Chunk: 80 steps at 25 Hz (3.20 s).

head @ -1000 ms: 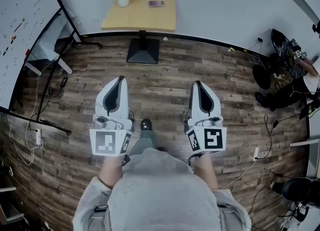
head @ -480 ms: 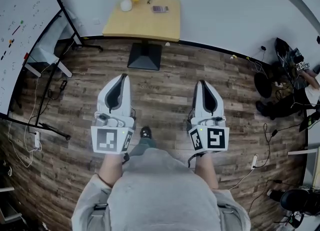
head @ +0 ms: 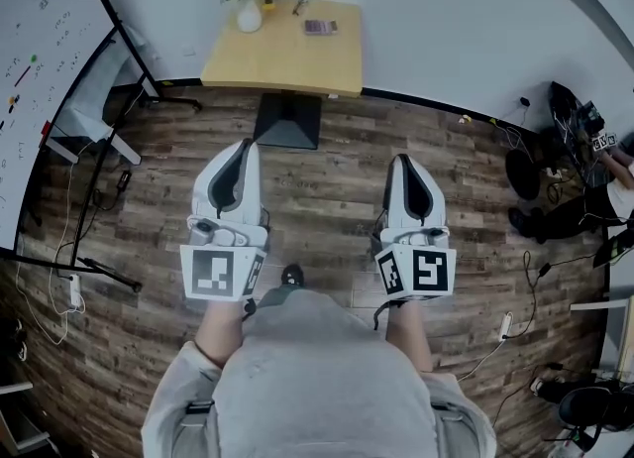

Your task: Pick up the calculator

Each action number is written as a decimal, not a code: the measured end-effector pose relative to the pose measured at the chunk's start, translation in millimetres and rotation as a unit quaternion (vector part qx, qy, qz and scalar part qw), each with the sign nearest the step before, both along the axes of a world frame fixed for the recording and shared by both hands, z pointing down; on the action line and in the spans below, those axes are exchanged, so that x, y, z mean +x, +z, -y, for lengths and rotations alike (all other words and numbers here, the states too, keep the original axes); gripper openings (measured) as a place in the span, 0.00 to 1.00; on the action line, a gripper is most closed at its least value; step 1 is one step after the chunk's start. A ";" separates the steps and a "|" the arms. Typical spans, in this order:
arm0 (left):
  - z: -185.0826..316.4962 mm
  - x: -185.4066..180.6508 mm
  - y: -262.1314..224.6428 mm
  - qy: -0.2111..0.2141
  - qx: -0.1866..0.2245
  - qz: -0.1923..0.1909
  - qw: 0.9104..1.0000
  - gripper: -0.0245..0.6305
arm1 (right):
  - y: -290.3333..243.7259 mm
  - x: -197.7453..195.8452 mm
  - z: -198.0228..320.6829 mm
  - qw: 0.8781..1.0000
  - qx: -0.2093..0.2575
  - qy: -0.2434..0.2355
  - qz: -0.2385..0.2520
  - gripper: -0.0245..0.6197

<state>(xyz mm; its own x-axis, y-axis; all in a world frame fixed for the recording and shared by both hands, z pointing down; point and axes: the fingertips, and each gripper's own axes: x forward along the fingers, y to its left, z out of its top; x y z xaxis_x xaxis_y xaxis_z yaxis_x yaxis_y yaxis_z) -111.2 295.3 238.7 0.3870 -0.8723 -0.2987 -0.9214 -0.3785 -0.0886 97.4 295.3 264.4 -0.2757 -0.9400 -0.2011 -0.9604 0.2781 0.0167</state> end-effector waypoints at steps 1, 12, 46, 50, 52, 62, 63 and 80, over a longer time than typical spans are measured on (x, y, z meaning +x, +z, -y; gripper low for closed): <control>6.1 -2.0 -0.1 -0.001 0.001 0.000 1.000 0.04 | 0.2 -1.0 5.3 1.000 0.000 0.002 0.000 0.04; 64.6 -23.9 -5.8 0.008 0.021 0.003 1.000 0.04 | -4.5 -18.9 57.3 1.000 0.011 0.022 0.004 0.04; 241.2 -20.6 -3.1 0.012 0.003 -0.014 1.000 0.04 | -7.8 -13.3 237.0 1.000 0.003 0.020 -0.002 0.04; 267.6 -16.0 -7.4 -0.002 0.006 -0.016 1.000 0.04 | -12.4 -7.2 268.2 1.000 0.006 0.008 -0.003 0.04; 279.9 -13.4 -8.2 -0.009 0.007 -0.018 1.000 0.04 | -13.6 -3.9 283.1 1.000 0.007 0.002 -0.003 0.04; 332.0 15.3 -12.7 -0.027 0.013 -0.026 0.999 0.04 | -17.0 26.4 342.6 1.000 0.013 -0.016 0.002 0.04; 337.0 19.6 -13.3 -0.028 0.015 -0.026 0.999 0.04 | -17.1 30.8 348.1 1.000 0.013 -0.017 0.003 0.04; 388.1 59.7 -5.3 -0.034 0.004 -0.038 0.999 0.04 | -1.8 67.5 413.7 0.999 0.001 -0.047 0.024 0.04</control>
<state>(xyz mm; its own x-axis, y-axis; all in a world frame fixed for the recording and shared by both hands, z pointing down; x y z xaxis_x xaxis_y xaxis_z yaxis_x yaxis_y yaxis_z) -51.5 -92.9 233.4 0.3040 -0.8932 -0.3314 -0.9488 -0.3152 -0.0209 164.9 -118.4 262.6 -0.3525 -0.9100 -0.2182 -0.9299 0.3668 -0.0274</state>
